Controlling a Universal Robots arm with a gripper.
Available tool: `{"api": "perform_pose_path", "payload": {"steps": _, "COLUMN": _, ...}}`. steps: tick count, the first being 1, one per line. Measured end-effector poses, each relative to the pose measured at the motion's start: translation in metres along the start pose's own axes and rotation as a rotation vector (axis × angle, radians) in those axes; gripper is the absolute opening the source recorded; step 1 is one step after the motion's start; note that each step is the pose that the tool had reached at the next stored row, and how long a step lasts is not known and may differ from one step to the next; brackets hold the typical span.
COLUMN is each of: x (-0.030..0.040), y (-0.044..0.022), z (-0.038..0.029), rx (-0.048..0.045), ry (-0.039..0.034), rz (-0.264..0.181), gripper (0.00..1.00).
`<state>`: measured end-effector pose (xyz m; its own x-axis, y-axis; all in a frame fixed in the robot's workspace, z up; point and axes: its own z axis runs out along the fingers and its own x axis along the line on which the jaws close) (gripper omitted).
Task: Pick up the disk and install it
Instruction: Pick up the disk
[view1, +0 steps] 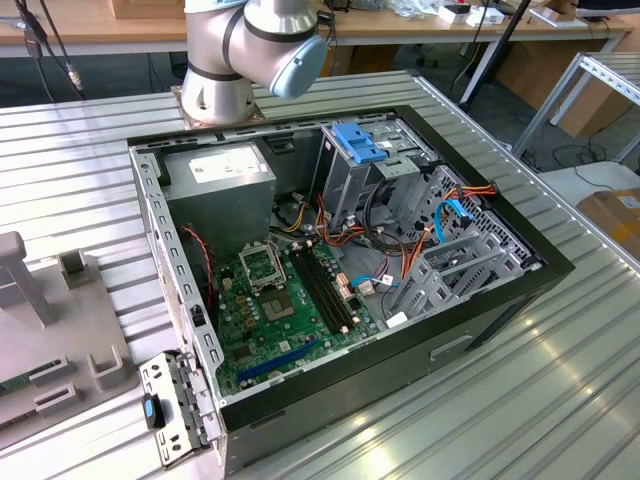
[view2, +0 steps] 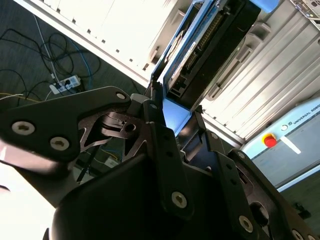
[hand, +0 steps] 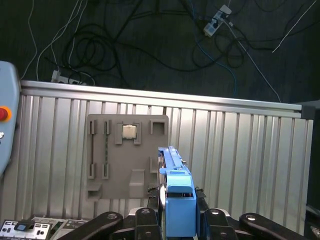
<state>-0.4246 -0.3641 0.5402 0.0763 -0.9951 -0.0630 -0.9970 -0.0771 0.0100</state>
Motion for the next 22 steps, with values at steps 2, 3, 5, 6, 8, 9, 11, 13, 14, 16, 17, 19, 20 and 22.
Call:
{"api": "perform_pose_path", "payload": {"steps": 2, "x": 0.0002, "y": -0.0018, "z": -0.0001, "rx": 0.0000, "ry": 0.0000, "rz": 0.000, "gripper": 0.37}}
{"api": "perform_pose_path", "payload": {"steps": 3, "x": 0.0002, "y": -0.0027, "z": -0.0001, "rx": 0.0000, "ry": 0.0001, "rz": 0.000, "gripper": 0.37}}
{"api": "perform_pose_path", "payload": {"steps": 5, "x": 0.0003, "y": -0.0043, "z": -0.0001, "rx": 0.0000, "ry": 0.0000, "rz": 0.000, "gripper": 0.37}}
{"api": "perform_pose_path", "payload": {"steps": 6, "x": 0.0004, "y": -0.0056, "z": -0.0001, "rx": 0.0000, "ry": 0.0000, "rz": 0.000, "gripper": 0.37}}
{"api": "perform_pose_path", "payload": {"steps": 8, "x": 0.0005, "y": -0.0068, "z": -0.0001, "rx": 0.0000, "ry": 0.0000, "rz": 0.000, "gripper": 0.37}}
{"api": "perform_pose_path", "payload": {"steps": 9, "x": 0.0006, "y": -0.0073, "z": -0.0001, "rx": 0.0000, "ry": 0.0000, "rz": 0.000, "gripper": 0.37}}
{"api": "perform_pose_path", "payload": {"steps": 11, "x": 0.0007, "y": -0.0088, "z": -0.0002, "rx": -0.0001, "ry": 0.0001, "rz": 0.000, "gripper": 0.37}}
{"api": "perform_pose_path", "payload": {"steps": 13, "x": 0.0008, "y": -0.0103, "z": -0.0001, "rx": 0.0000, "ry": 0.0000, "rz": 0.000, "gripper": 0.37}}
{"api": "perform_pose_path", "payload": {"steps": 14, "x": 0.0009, "y": -0.0116, "z": -0.0002, "rx": 0.0000, "ry": 0.0000, "rz": 0.000, "gripper": 0.37}}
{"api": "perform_pose_path", "payload": {"steps": 16, "x": 0.0011, "y": -0.0147, "z": -0.0002, "rx": 0.0000, "ry": -0.0001, "rz": 0.000, "gripper": 0.37}}
{"api": "perform_pose_path", "payload": {"steps": 17, "x": 0.0014, "y": -0.0181, "z": -0.0002, "rx": 0.0001, "ry": -0.0002, "rz": 0.000, "gripper": 0.37}}
{"api": "perform_pose_path", "payload": {"steps": 19, "x": 0.0019, "y": -0.0253, "z": -0.0004, "rx": -0.0001, "ry": -0.0001, "rz": 0.000, "gripper": 0.37}}
{"api": "perform_pose_path", "payload": {"steps": 20, "x": 0.0023, "y": -0.0310, "z": -0.0005, "rx": 0.0000, "ry": -0.0001, "rz": 0.000, "gripper": 0.37}}
{"api": "perform_pose_path", "payload": {"steps": 22, "x": 0.0031, "y": -0.0409, "z": -0.0007, "rx": -0.0001, "ry": -0.0001, "rz": 0.000, "gripper": 0.37}}
